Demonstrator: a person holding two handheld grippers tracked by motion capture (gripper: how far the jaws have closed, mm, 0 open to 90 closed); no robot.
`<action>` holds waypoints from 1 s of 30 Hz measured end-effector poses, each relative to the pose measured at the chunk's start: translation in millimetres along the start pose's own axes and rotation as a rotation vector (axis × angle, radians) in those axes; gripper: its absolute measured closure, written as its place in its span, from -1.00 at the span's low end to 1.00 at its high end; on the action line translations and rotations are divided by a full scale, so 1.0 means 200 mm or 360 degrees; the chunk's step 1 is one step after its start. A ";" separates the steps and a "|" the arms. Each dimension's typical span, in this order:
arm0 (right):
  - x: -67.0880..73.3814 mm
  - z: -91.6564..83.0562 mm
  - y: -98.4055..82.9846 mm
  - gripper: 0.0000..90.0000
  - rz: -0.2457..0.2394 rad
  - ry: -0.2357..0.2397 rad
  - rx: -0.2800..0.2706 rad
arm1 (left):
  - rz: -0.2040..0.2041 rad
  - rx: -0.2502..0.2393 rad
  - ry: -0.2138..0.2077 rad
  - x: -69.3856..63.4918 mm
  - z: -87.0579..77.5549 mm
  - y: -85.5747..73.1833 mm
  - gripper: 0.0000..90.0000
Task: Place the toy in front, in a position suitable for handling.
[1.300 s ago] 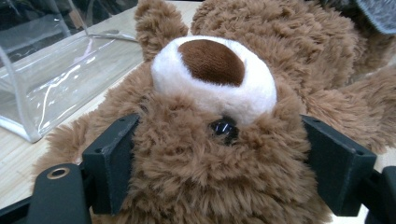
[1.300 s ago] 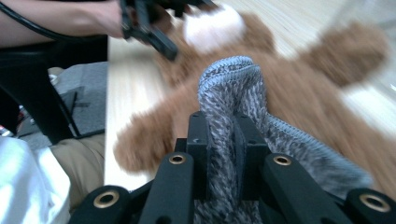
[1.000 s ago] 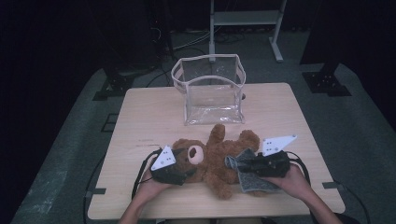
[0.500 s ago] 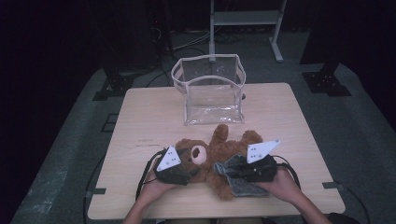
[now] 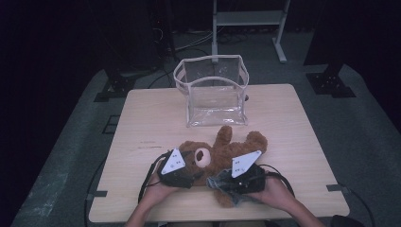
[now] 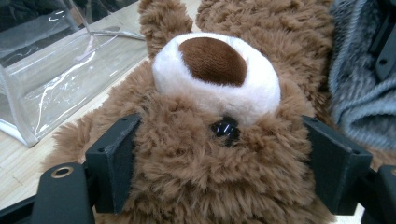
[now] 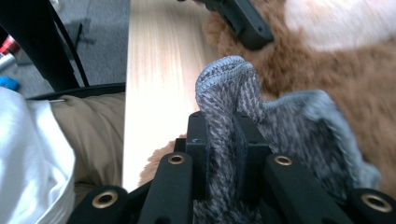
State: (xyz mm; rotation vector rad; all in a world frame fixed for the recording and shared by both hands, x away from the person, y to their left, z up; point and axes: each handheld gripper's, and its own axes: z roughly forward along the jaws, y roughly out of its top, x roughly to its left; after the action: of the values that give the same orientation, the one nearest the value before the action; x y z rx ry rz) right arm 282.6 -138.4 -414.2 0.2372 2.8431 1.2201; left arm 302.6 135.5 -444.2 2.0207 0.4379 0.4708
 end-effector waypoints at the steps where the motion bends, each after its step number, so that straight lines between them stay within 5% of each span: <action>1: 0.00 -0.02 -0.02 0.73 0.0019 0.0001 -0.0017 | -0.0004 0.0001 -0.0002 0.00 0.00 0.00 -0.55; 7: 0.00 -0.20 -0.16 0.73 0.0135 -0.0103 -0.0028 | -0.0013 -0.0001 -0.0008 0.01 0.00 0.00 -0.56; 11: -0.01 -0.28 -0.13 0.71 0.0138 -0.0191 -0.0111 | 0.0004 0.0003 -0.0006 0.00 0.00 0.00 -0.56; 15: -0.06 -0.31 -0.06 0.68 0.0158 -0.0256 -0.0237 | 0.0019 0.0003 -0.0013 0.00 0.00 -0.01 -0.56; 20: -0.13 -0.35 -0.13 0.69 0.0239 -0.0294 -0.0323 | 0.0007 -0.0017 -0.0022 0.01 0.00 -0.01 -0.56; 25: -0.19 -0.41 -0.16 0.70 0.0298 -0.0372 -0.0362 | 0.0017 -0.0014 -0.0021 0.01 0.00 -0.01 -0.56; 30: -0.24 -0.42 -0.14 0.70 0.0338 -0.0362 -0.0415 | 0.0003 -0.0014 -0.0020 0.01 0.00 -0.01 -0.60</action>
State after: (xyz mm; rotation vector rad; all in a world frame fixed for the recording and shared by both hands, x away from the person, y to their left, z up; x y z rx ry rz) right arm 318.0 -225.4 -377.0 0.6335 2.4850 1.4777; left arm 304.3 137.5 -444.8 2.0144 0.4256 0.4605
